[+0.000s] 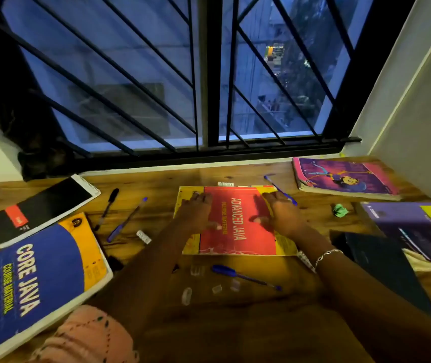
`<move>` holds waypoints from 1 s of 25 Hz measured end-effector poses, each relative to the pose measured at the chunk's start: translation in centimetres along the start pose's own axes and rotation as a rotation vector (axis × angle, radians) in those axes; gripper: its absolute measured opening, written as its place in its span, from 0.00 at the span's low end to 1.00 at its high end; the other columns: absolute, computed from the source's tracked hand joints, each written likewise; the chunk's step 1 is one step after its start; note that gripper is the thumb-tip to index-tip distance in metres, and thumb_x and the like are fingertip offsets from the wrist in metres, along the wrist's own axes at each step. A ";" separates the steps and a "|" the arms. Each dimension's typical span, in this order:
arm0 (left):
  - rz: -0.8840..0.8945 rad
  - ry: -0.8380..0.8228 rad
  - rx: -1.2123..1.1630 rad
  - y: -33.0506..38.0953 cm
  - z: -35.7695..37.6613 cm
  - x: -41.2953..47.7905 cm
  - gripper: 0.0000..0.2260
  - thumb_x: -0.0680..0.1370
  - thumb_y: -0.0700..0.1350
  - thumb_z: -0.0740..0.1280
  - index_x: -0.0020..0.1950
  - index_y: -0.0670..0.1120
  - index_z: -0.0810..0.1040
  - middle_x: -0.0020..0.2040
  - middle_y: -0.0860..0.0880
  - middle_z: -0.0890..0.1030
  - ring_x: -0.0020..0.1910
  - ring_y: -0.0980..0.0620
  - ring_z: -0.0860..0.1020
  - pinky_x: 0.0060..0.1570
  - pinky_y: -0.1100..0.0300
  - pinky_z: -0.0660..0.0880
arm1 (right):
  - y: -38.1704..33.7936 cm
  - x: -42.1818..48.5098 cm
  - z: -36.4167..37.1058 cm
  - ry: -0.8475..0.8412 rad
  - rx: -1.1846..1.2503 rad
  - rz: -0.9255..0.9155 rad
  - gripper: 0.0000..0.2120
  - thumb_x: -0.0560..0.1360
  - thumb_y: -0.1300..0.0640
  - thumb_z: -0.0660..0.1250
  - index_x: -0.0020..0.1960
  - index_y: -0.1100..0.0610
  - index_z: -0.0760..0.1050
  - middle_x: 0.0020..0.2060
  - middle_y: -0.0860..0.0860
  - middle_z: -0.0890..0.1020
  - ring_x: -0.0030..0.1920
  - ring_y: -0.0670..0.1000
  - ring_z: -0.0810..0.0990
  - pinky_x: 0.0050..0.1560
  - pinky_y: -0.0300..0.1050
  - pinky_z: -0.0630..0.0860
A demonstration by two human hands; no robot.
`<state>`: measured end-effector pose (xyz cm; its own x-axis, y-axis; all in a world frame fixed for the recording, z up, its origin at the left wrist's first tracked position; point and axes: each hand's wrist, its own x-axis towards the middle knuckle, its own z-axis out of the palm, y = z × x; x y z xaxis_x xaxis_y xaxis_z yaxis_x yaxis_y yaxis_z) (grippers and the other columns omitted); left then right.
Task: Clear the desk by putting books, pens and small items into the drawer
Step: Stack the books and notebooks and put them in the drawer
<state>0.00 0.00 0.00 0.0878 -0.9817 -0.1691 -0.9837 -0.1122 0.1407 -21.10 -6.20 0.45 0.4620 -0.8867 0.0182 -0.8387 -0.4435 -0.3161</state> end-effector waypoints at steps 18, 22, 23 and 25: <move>-0.060 -0.152 0.215 1.5 -1.6 8.3 0.47 0.65 0.58 0.75 0.75 0.43 0.55 0.75 0.40 0.58 0.75 0.41 0.55 0.73 0.40 0.48 | 2.2 0.0 3.8 -0.292 -0.161 -0.160 0.43 0.69 0.38 0.66 0.76 0.53 0.51 0.75 0.57 0.52 0.75 0.59 0.51 0.73 0.53 0.58; -0.064 -0.165 0.159 0.9 -1.6 8.6 0.47 0.65 0.58 0.75 0.76 0.45 0.54 0.75 0.40 0.58 0.75 0.41 0.54 0.72 0.41 0.47 | 2.1 -0.2 3.8 -0.275 -0.139 -0.163 0.42 0.69 0.39 0.66 0.76 0.52 0.51 0.75 0.57 0.51 0.75 0.58 0.50 0.73 0.52 0.58; -0.065 -0.148 0.172 1.0 -1.6 8.5 0.48 0.64 0.58 0.75 0.76 0.45 0.54 0.75 0.40 0.58 0.75 0.41 0.54 0.72 0.40 0.46 | 2.2 -0.3 3.7 -0.269 -0.131 -0.168 0.42 0.69 0.39 0.66 0.76 0.52 0.51 0.75 0.57 0.51 0.75 0.58 0.50 0.73 0.51 0.57; -0.065 -0.100 0.222 1.1 -1.8 8.3 0.49 0.63 0.59 0.75 0.76 0.44 0.53 0.75 0.38 0.57 0.75 0.39 0.54 0.72 0.41 0.44 | 2.3 -0.5 3.6 -0.269 -0.114 -0.179 0.42 0.69 0.39 0.66 0.76 0.53 0.51 0.75 0.57 0.51 0.75 0.57 0.50 0.73 0.50 0.57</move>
<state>-0.04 -8.51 0.48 0.1471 -0.9520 -0.2685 -0.9878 -0.1274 -0.0896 -22.22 -6.25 -3.71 0.6519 -0.7337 -0.1916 -0.7569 -0.6144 -0.2226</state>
